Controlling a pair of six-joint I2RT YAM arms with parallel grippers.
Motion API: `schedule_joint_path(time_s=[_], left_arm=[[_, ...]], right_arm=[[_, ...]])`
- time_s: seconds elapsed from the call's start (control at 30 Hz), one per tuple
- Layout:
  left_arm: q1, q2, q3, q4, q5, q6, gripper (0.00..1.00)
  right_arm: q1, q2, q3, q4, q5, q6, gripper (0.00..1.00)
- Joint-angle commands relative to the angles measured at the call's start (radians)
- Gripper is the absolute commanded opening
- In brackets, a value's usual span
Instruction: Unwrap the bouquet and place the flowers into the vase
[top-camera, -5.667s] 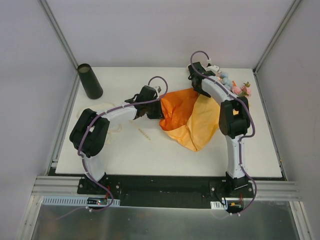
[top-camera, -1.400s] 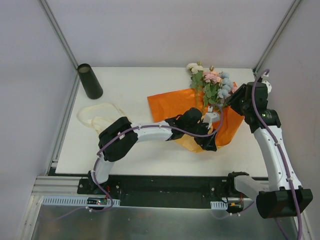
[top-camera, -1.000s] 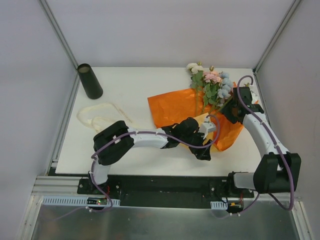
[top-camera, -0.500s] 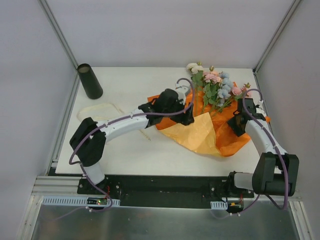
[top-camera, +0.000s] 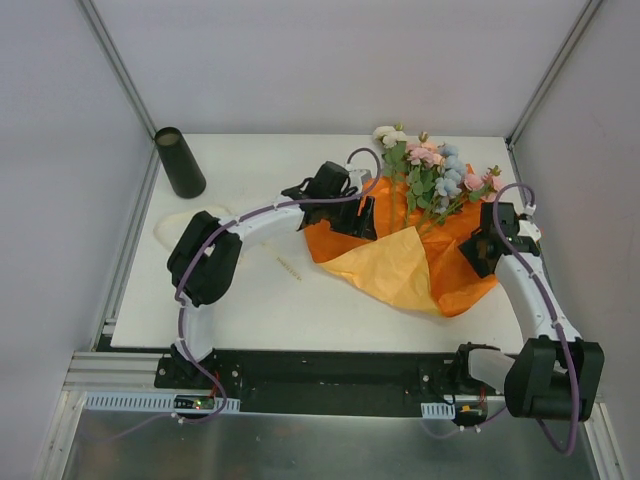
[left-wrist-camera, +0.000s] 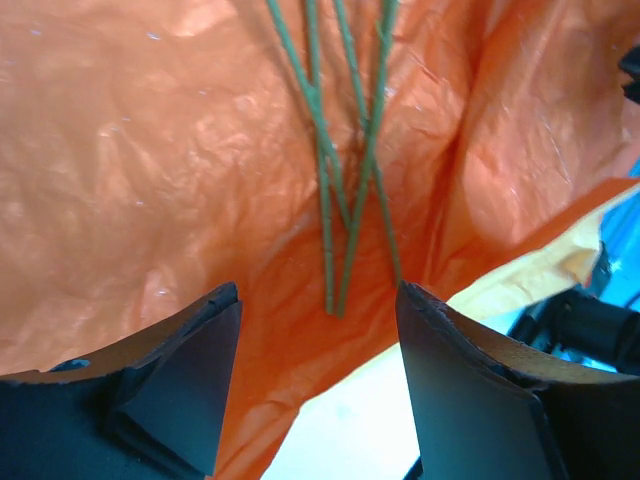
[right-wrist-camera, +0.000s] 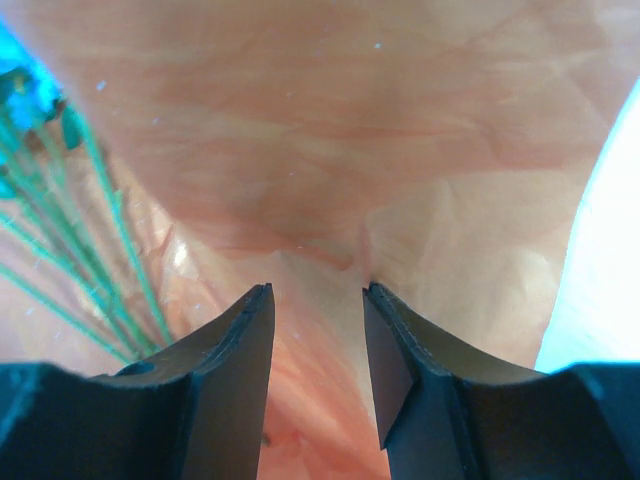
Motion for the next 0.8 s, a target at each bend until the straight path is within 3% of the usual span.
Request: schedule_joint_path(time_s=[0.0,0.37,0.53,0.77], left_arm=[[-0.023,-0.047,-0.048,-0.003,0.141,-0.010,0.65],[-0.126,-0.248,-0.289,-0.002,0.078,0.013,0.65],[-0.158,-0.300,-0.372,0.001,0.000,0.018,0.66],[-0.181,-0.291,-0.439,0.001,-0.064,0.010,0.67]], right_arm=[[-0.004,-0.050,0.115,-0.030,-0.133,-0.095,0.47],[0.005,0.045,0.385,-0.093,-0.250,-0.062,0.47],[0.007,0.099,0.348,0.055,-0.252,0.042,0.47],[-0.013,0.365,0.365,0.122,-0.195,0.010,0.47]])
